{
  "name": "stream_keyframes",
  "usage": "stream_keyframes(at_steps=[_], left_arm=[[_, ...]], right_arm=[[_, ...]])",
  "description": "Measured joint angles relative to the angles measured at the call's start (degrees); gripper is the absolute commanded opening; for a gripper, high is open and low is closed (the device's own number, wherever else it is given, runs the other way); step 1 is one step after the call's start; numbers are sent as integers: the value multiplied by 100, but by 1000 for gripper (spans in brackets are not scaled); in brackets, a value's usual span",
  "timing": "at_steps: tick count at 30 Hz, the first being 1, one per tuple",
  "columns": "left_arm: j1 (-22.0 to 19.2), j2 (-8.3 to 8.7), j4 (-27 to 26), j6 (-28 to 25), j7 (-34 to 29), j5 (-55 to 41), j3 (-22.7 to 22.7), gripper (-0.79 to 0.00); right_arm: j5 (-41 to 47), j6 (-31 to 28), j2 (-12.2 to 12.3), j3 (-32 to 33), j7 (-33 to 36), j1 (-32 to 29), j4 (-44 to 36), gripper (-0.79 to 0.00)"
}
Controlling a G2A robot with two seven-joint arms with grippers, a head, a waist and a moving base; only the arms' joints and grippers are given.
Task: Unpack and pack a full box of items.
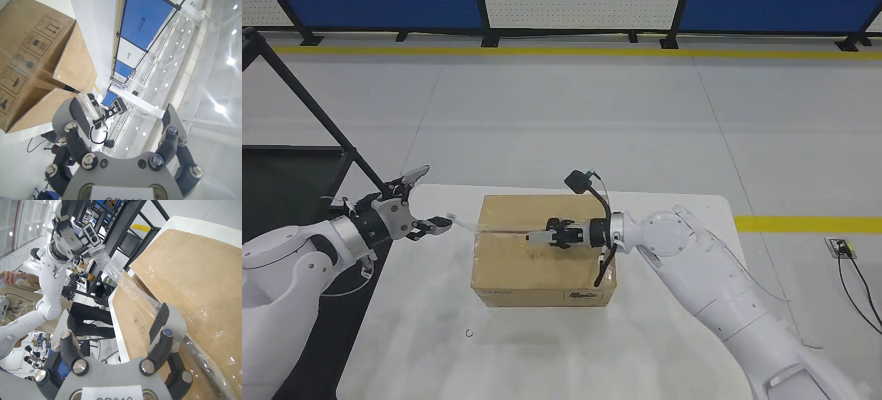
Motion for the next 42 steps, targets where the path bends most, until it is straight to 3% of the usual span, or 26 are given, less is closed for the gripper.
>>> stream_keyframes(at_steps=[13,19,25,32,37,42], left_arm=[[278,-10,126,-111,43,-341,-400,0],[756,-76,131,18,77,-1730,-757,0],[1450,-111,-266,43,-223,-2933,-1160,0],[1934,-189,-875,-550,470,-2685,-1034,0],[1859,-297,-798,-1019,940,-3018,-886,0],[1959,-355,-634,-1315,1007,-3420,-1072,0]], right_arm=[[15,-126,-132,9,-62,95,233,0],[80,-416,-153,87,-38,71,200,0],[207,-834,-102,274,69,-56,18,0],[212,-427,-110,305,95,-122,-33,0],[-15,-46,-202,121,37,-52,54,0],[-47,137,-300,5,32,24,232,0]])
